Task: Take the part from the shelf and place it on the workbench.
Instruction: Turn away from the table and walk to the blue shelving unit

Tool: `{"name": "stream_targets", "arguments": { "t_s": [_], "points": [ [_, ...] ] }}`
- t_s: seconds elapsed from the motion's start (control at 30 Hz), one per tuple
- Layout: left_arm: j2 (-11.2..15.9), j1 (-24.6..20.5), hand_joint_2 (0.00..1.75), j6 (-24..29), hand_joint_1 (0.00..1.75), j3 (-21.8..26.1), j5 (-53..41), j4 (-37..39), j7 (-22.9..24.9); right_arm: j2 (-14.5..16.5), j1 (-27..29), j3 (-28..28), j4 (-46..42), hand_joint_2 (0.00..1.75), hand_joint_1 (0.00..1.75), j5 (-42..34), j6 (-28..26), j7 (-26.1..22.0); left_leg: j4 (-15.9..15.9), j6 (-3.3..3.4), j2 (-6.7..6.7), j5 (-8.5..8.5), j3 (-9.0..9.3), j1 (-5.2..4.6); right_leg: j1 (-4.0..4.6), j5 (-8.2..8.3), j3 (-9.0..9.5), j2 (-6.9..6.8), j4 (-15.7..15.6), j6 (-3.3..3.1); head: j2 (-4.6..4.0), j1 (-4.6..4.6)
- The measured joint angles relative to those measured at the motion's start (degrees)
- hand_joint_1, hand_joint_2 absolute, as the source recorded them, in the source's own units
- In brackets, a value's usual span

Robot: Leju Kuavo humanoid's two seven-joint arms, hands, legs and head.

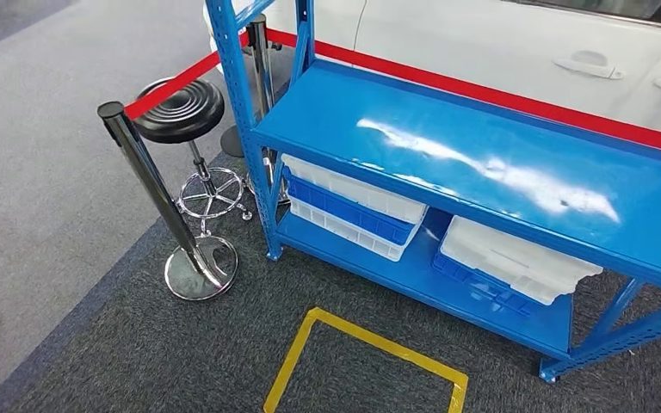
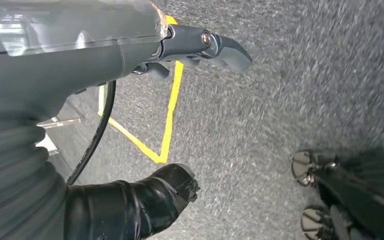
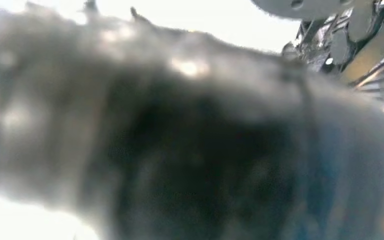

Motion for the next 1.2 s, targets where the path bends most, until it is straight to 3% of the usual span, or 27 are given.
{"name": "stream_targets", "arguments": {
  "t_s": [0.07, 0.13, 0.17, 0.2, 0.23, 0.3, 0.37, 0.43, 0.5, 0.57, 0.67, 0.7, 0.73, 0.77, 0.87, 0.93, 1.0, 1.03, 1.1, 1.17, 1.2],
  "points": [
    [-0.07, -0.07, 1.75, -0.10, 0.00, -0.14, 0.04, 0.19, 0.04, 0.02, -0.05, -0.01, 0.02, 0.00, 0.00, 0.23, 0.16, -0.04, 2.27, -0.53, -1.80, -1.85, -0.85, 0.12, -0.44, 0.56, 0.09, 0.76, -0.60, -0.63, 0.00, 0.00],
    [-0.18, 0.04, 1.75, -0.21, 0.00, -0.20, 0.10, 0.44, 0.15, 0.03, -0.16, 0.00, 0.02, 0.00, 0.00, 0.83, 0.61, -0.61, 8.85, -0.85, -4.03, -5.71, -3.93, 0.32, -0.60, 0.82, -0.10, 1.53, -0.76, -0.97, 0.00, -0.02],
    [-0.22, 0.07, 1.75, -0.25, 0.00, -0.25, 0.11, 0.57, 0.22, 0.03, -0.19, 0.00, 0.02, 0.00, 0.00, 1.20, 0.91, -1.08, 12.63, -0.97, -4.45, -7.32, -5.73, 0.36, -0.57, 0.84, -0.27, 1.96, -0.70, -1.00, 0.00, -0.04],
    [-0.23, 0.08, 1.75, -0.28, 0.00, -0.32, 0.13, 0.72, 0.28, 0.03, -0.19, 0.00, 0.02, 0.00, 0.00, 1.57, 1.21, -1.56, 15.24, -1.06, -4.61, -7.97, -6.97, 0.39, -0.56, 0.84, -0.36, 2.47, -0.61, -1.00, 0.00, -0.04],
    [-0.24, 0.09, 1.75, -0.31, 0.00, -0.42, 0.13, 0.87, 0.33, 0.03, -0.19, 0.00, 0.02, 0.00, 0.00, 1.85, 1.44, -1.95, 15.82, -1.11, -4.66, -7.43, -7.28, 0.41, -0.57, 0.83, -0.40, 3.04, -0.48, -0.99, 0.00, -0.04],
    [-0.25, 0.15, 1.75, -0.37, 0.00, -0.57, 0.14, 1.13, 0.40, 0.03, -0.20, -0.01, 0.02, 0.00, 0.00, 2.20, 1.63, -2.32, 10.48, -1.07, -5.09, -3.48, -4.84, 0.54, -0.65, 0.71, -0.36, 4.27, -0.11, -0.80, 0.00, -0.03],
    [-0.27, 0.28, 1.75, -0.44, 0.00, -0.63, 0.33, 1.40, 0.49, 0.03, -0.29, -0.01, 0.02, 0.00, 0.00, 2.46, 1.75, -2.42, 3.39, -0.86, -6.79, -0.66, -1.67, 0.65, -0.55, 0.43, -0.63, 5.36, 0.51, -0.31, 0.00, -0.02],
    [-0.32, 0.17, 1.75, -0.51, 0.00, -0.65, 0.68, 1.56, 0.56, 0.03, -0.35, -0.01, 0.02, 0.00, 0.00, 2.67, 1.62, -2.32, 0.83, -0.52, -7.78, -0.44, -0.72, 0.53, -0.43, 0.35, -1.11, 6.14, 0.88, 0.34, 0.00, 0.00],
    [-0.37, -0.12, 1.75, -0.59, 0.00, -0.67, 0.96, 1.58, 0.59, 0.03, -0.30, -0.01, 0.02, 0.00, 0.00, 2.73, 1.26, -2.03, 0.52, 0.10, -6.94, -0.19, -0.61, 0.50, -0.57, 0.42, -1.32, 6.73, 0.95, 1.01, 0.00, 0.01],
    [-0.42, -0.17, 1.75, -0.68, 0.00, -0.70, 1.09, 1.58, 0.60, 0.02, -0.30, -0.01, 0.01, 0.00, 0.00, 2.78, 1.04, -1.80, 0.06, 0.95, -5.77, 0.19, -0.41, 0.66, -0.61, -1.03, -2.23, 5.38, 3.00, 1.55, 0.00, 0.06],
    [-0.44, 0.06, 1.75, -0.74, 0.00, -0.73, 1.15, 1.58, 0.57, 0.01, -0.41, -0.01, 0.00, 0.00, 0.00, 2.82, 1.02, -1.73, -0.10, 1.59, -3.82, 0.29, -0.62, 0.54, -0.64, -6.38, -7.17, 2.30, 13.21, 2.12, 0.00, 0.09],
    [-0.44, 0.09, 1.75, -0.74, 0.00, -0.74, 1.16, 1.59, 0.57, 0.01, -0.39, -0.01, 0.01, 0.00, 0.00, 2.82, 1.02, -1.73, -0.08, 1.63, -3.19, 0.23, -0.71, 0.47, -0.69, -7.30, -8.60, 1.97, 16.11, 2.24, 0.00, 0.09],
    [-0.43, 0.10, 1.75, -0.74, 0.00, -0.74, 1.16, 1.60, 0.57, 0.01, -0.33, -0.01, 0.01, 0.00, 0.00, 2.83, 1.02, -1.72, -0.07, 1.64, -2.60, 0.13, -0.72, 0.42, -0.71, -7.15, -9.12, 1.77, 17.19, 2.29, 0.00, 0.09],
    [-0.43, 0.06, 1.75, -0.74, 0.00, -0.74, 1.16, 1.60, 0.57, 0.01, -0.27, 0.00, 0.01, 0.00, 0.00, 2.84, 1.02, -1.69, -0.07, 1.61, -2.09, 0.01, -0.66, 0.39, -0.70, -5.87, -8.41, 1.58, 15.79, 2.23, 0.00, 0.09],
    [-0.46, -0.10, 1.75, -0.74, 0.00, -0.74, 1.16, 1.60, 0.57, -0.02, -0.25, 0.01, -0.01, 0.00, 0.00, 2.84, 1.01, -1.56, -0.05, 1.18, -0.81, -0.49, -0.05, 0.24, -0.37, -0.75, -2.55, -0.28, 4.38, 1.39, 0.00, 0.08],
    [-0.49, -0.24, 1.75, -0.77, 0.00, -0.74, 1.16, 1.60, 0.57, -0.04, -0.32, 0.00, -0.01, 0.00, 0.00, 2.84, 1.01, -1.52, -0.08, 0.61, -0.24, -0.77, 0.38, 0.10, 0.07, 0.04, -0.84, -1.09, 0.85, 0.70, 0.00, 0.08],
    [-0.49, -0.51, 1.75, -0.78, 0.00, -0.74, 1.16, 1.60, 0.56, -0.05, -0.29, -0.01, 0.00, 0.00, 0.00, 2.84, 1.01, -1.48, -0.30, -0.04, 0.37, -0.88, 0.92, 0.04, 0.13, 0.17, -0.85, -0.30, 0.58, 0.14, 0.00, 0.10],
    [-0.49, -0.57, 1.75, -0.78, 0.00, -0.74, 1.16, 1.61, 0.56, -0.04, -0.26, -0.01, -0.01, 0.00, 0.00, 2.84, 1.00, -1.47, -0.11, -0.33, 0.17, -1.18, 1.06, 0.08, -0.04, 0.39, -0.70, 0.13, 0.23, -0.20, 0.00, 0.10],
    [-0.55, -0.51, 1.75, -0.79, 0.00, -0.74, 1.16, 1.62, 0.54, -0.01, -0.28, 0.00, -0.02, 0.00, 0.00, 2.84, 0.99, -1.45, 3.02, -0.80, -1.84, -3.49, -0.14, 0.23, -0.48, 0.97, -0.40, 1.00, -0.54, -0.93, 0.00, -0.02],
    [-0.62, -0.33, 1.75, -0.80, 0.00, -0.74, 1.16, 1.66, 0.53, 0.01, -0.35, 0.01, -0.02, 0.00, 0.00, 2.84, 1.01, -1.45, 10.29, -1.16, -4.15, -7.29, -3.66, 0.48, -0.52, 1.14, -0.43, 1.84, -0.69, -1.27, 0.00, -0.14],
    [-0.62, -0.29, 1.75, -0.80, 0.00, -0.74, 1.16, 1.68, 0.53, 0.01, -0.35, 0.02, -0.02, 0.00, 0.00, 2.84, 1.01, -1.45, 13.79, -1.35, -4.55, -8.49, -5.47, 0.53, -0.49, 1.13, -0.47, 2.35, -0.66, -1.30, 0.00, -0.13]
  ]
}}
